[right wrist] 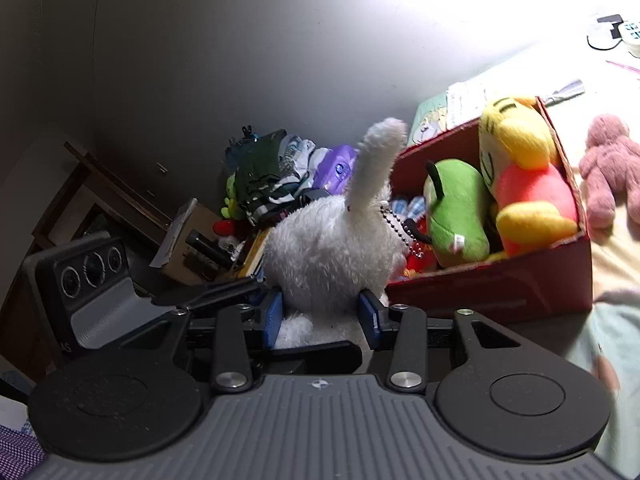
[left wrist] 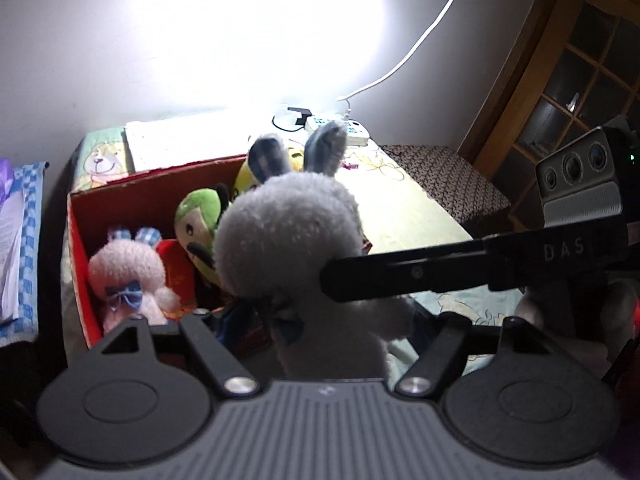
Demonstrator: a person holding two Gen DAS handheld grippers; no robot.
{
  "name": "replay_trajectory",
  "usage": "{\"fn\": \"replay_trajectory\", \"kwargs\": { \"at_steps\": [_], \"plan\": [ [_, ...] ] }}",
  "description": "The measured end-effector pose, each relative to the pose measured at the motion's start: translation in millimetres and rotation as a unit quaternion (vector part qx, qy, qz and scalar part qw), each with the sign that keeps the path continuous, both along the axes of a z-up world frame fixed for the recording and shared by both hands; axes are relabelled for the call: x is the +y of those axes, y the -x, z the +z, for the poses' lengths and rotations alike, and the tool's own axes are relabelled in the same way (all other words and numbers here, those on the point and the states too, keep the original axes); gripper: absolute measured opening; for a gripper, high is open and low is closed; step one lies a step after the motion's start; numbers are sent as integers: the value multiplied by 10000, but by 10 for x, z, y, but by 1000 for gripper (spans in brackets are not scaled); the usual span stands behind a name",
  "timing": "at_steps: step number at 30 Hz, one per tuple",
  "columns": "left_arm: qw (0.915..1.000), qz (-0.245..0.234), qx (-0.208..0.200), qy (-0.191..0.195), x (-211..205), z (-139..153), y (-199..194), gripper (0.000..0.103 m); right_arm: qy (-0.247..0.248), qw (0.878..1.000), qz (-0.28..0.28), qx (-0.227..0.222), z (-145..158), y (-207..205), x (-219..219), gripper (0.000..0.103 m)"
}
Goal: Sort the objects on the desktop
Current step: 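Carry the white bear with the right tool over the red box, then lower the white bear into the red box with the right tool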
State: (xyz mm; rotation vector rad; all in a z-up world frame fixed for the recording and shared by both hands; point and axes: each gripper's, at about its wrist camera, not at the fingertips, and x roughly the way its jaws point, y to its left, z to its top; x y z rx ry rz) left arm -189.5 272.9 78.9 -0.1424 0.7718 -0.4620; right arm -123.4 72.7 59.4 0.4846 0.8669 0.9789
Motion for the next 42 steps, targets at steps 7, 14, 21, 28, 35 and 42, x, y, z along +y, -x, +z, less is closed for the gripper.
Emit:
{"fn": "replay_trajectory", "kwargs": {
  "at_steps": [7,14,21,28,35,42],
  "plan": [
    [9991,392,-130,24,205,88,-207,77,100,9989,289,-362,169,-215,238,44],
    [9964,813,-40,223,441,-47,-504,77,15,9983,420,-400,140,-584,465,44],
    [9942,1022,221,241,524,-271,-734,77,32,9991,411,-139,-105,-768,591,43],
    [9934,1009,508,204,516,-494,-915,77,73,9987,457,196,-320,-932,563,43],
    [9931,979,639,116,441,-567,-1005,77,70,9981,446,429,-455,-1053,492,43],
    [9932,871,764,58,311,-636,-1161,77,207,9987,324,322,-490,-1110,368,43]
  ]
}}
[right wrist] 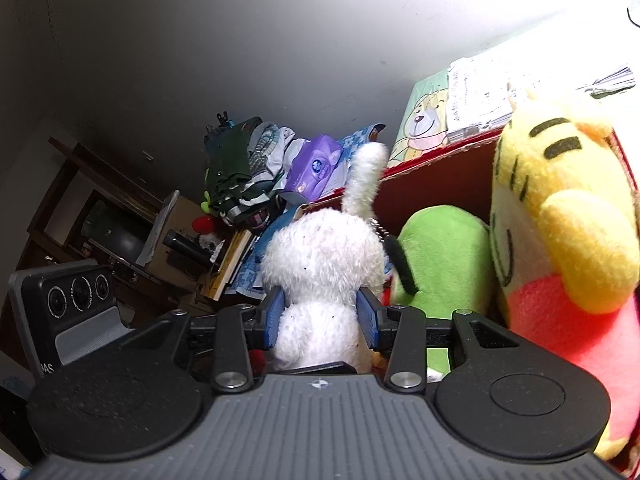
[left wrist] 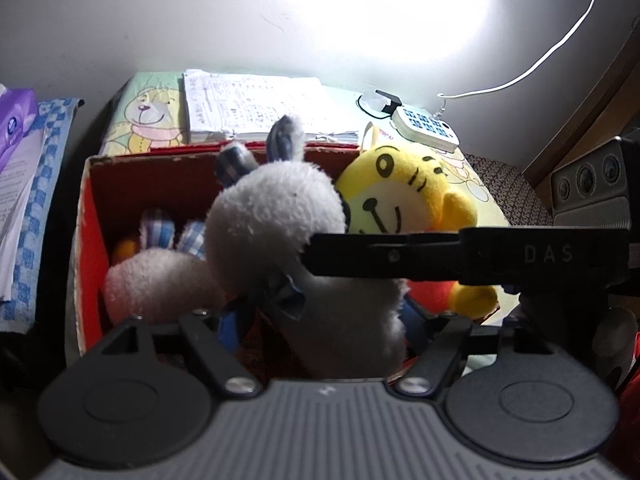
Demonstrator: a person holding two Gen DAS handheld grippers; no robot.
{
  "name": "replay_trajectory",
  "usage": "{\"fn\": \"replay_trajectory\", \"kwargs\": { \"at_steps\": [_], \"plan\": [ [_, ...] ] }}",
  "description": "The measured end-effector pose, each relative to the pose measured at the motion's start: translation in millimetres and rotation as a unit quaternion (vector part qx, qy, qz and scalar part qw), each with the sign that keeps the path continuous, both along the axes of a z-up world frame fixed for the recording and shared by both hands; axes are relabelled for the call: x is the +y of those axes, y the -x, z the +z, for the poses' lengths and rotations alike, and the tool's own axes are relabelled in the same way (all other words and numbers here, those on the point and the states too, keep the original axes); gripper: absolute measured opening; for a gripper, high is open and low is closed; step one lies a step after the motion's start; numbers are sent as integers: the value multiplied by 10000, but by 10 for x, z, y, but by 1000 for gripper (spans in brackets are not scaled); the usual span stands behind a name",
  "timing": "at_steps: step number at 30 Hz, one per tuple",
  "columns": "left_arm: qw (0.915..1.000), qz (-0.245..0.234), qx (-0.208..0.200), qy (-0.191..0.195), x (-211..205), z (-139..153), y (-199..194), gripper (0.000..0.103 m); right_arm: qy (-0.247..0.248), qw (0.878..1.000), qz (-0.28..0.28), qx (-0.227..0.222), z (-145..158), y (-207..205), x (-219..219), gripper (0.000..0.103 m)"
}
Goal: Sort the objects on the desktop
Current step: 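Lower the white bear into the red box with the right tool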
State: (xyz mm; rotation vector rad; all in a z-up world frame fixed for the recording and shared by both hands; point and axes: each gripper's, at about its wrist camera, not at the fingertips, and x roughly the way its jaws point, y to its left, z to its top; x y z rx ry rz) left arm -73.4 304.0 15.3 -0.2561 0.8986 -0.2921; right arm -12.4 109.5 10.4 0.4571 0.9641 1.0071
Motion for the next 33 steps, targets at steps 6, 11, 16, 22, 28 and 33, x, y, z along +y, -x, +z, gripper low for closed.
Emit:
{"fn": "replay_trajectory", "kwargs": {
  "at_steps": [6,11,16,22,28,33],
  "plan": [
    [10000,-40,-7,-41,-71,-9,-73,79,23,9999,-128,-33,-17,-50,-94,42],
    [9997,-17,110,-206,-65,-81,-110,79,169,9996,-116,-196,-6,2,-63,42],
    [9990,109,364,-231,40,-193,-171,79,397,9987,23,-330,-16,41,110,42],
    [9984,143,443,-316,88,-248,-187,78,558,9984,-25,-133,-126,27,277,43],
    [9977,155,494,-437,48,-287,-197,80,542,9984,-133,21,-154,12,289,43],
    [9973,232,550,-416,95,-294,-160,80,698,9975,-61,-81,-113,43,405,43]
  ]
}}
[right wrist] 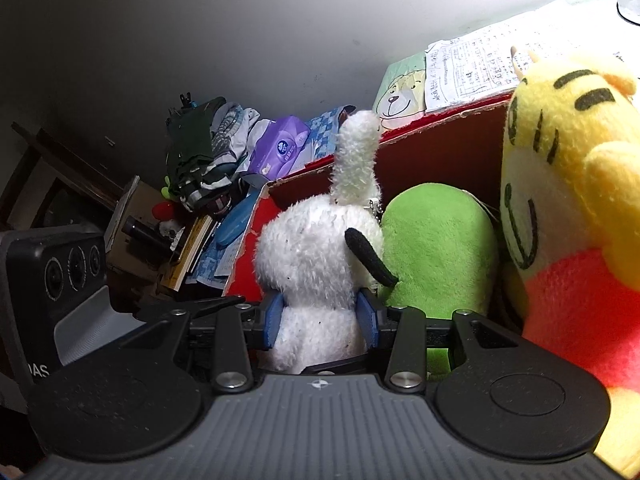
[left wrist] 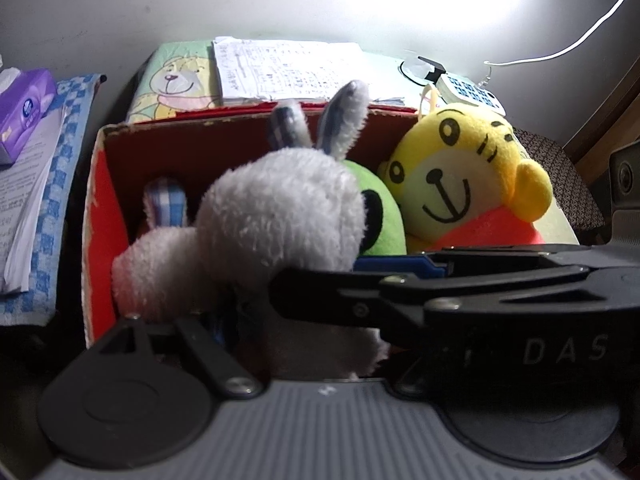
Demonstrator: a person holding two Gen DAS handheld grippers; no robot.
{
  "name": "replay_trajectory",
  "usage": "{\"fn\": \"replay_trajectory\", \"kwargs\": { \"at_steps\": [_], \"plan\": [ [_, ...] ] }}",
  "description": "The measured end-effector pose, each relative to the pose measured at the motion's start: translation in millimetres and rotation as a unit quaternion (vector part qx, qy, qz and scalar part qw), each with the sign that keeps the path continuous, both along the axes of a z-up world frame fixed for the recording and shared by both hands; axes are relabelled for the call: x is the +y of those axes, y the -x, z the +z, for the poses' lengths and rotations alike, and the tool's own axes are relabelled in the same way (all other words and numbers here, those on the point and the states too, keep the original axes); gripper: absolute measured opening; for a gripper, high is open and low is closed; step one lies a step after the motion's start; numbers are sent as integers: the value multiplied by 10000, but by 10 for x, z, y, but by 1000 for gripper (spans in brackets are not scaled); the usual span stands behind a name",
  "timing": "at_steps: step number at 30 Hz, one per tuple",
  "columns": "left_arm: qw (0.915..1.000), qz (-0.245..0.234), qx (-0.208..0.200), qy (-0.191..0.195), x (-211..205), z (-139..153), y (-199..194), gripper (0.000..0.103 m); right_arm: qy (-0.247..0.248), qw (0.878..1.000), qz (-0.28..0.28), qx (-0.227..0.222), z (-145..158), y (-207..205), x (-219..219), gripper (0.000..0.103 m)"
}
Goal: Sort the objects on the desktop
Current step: 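Lower the white bear into the red box with the right tool, then push the white bear down into the box with the right tool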
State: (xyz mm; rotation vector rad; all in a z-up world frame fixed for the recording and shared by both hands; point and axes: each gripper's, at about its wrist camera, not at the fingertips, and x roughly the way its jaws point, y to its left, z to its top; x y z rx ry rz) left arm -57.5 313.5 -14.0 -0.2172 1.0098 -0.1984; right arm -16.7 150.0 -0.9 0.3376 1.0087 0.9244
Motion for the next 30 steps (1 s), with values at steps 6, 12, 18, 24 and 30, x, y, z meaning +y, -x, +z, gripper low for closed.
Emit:
{"fn": "replay_trajectory", "kwargs": {
  "at_steps": [6,12,18,24,30],
  "plan": [
    [10000,29,40,28,-59,-20,-13,80,213,9989,179,-365,60,49,76,44],
    [9998,90,121,145,-69,-57,-52,84,39,9999,-119,-103,11,-40,-53,44],
    [9993,173,170,289,2,-89,-40,84,-105,9992,-297,-254,106,-17,-88,49],
    [9986,245,205,413,85,-93,-54,79,-62,9981,-478,-377,126,-155,35,54],
    [9995,80,78,283,59,-57,56,77,-2,9992,-154,-365,92,-183,130,49]
  ]
}}
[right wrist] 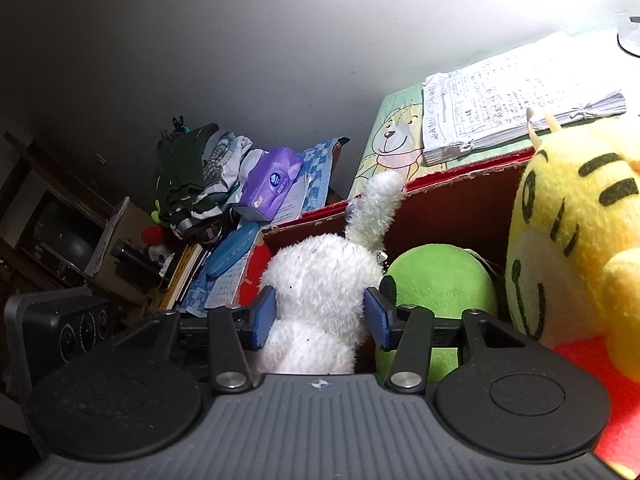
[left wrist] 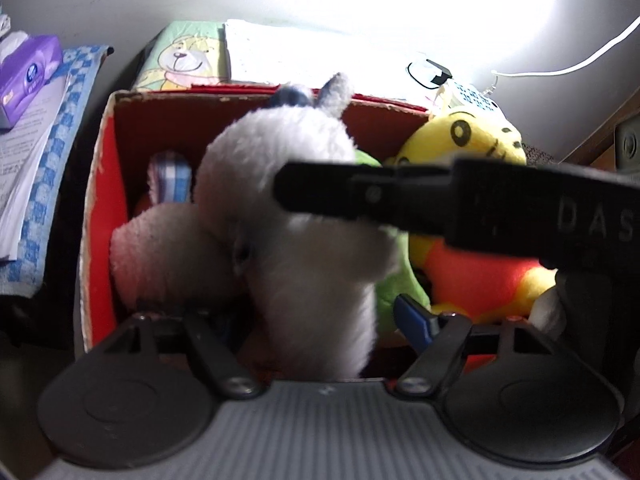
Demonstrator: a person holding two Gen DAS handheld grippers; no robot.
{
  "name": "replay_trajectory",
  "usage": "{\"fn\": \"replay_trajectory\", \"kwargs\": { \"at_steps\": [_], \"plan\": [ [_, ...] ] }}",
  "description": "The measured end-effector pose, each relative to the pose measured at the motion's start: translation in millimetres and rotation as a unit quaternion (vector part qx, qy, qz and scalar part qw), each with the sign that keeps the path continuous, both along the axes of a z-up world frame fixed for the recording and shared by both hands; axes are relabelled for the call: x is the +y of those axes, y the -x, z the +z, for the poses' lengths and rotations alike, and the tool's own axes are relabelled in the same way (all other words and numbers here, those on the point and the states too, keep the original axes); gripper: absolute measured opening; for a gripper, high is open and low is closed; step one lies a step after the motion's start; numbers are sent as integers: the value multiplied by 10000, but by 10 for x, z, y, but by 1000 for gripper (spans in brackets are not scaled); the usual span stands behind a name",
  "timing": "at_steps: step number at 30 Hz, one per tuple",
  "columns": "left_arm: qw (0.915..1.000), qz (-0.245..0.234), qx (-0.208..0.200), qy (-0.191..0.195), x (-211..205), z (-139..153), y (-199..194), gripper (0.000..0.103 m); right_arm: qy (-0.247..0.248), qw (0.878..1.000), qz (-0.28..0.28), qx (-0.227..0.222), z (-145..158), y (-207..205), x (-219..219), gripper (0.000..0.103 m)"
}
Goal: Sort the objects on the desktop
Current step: 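Push the white bear down into the box with the right tool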
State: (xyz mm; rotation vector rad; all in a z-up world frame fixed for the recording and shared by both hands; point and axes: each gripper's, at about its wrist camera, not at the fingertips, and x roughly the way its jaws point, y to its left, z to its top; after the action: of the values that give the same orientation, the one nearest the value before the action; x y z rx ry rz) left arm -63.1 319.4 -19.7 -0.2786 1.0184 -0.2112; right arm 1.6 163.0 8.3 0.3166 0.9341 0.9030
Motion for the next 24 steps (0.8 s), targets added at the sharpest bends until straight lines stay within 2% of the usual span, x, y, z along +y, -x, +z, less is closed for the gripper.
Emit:
{"fn": "replay_trajectory", "kwargs": {
  "at_steps": [4,6,9,11,16,21,24],
  "plan": [
    [9997,-133,43,-192,-72,-37,16,78,293,9955,793,-420,70,136,58,48],
    [9998,-102,84,-171,-74,-55,-17,78,614,9944,759,-417,22,106,72,48],
    [9999,-84,69,-87,-64,-35,-49,79,454,9972,594,-38,-98,-15,-4,46],
    [9998,-155,85,-105,-90,-30,-74,79,526,9974,466,-162,-83,4,-32,42],
    [9986,-468,97,-207,-303,-61,-66,79,1160,9900,508,-619,-16,110,-41,41],
    [9986,-370,108,-351,-243,-70,-61,79,1348,9858,709,-703,-16,106,20,42],
    [9986,-324,165,-375,-146,-87,-52,79,1211,9872,876,-551,-56,62,112,44]
  ]
}}
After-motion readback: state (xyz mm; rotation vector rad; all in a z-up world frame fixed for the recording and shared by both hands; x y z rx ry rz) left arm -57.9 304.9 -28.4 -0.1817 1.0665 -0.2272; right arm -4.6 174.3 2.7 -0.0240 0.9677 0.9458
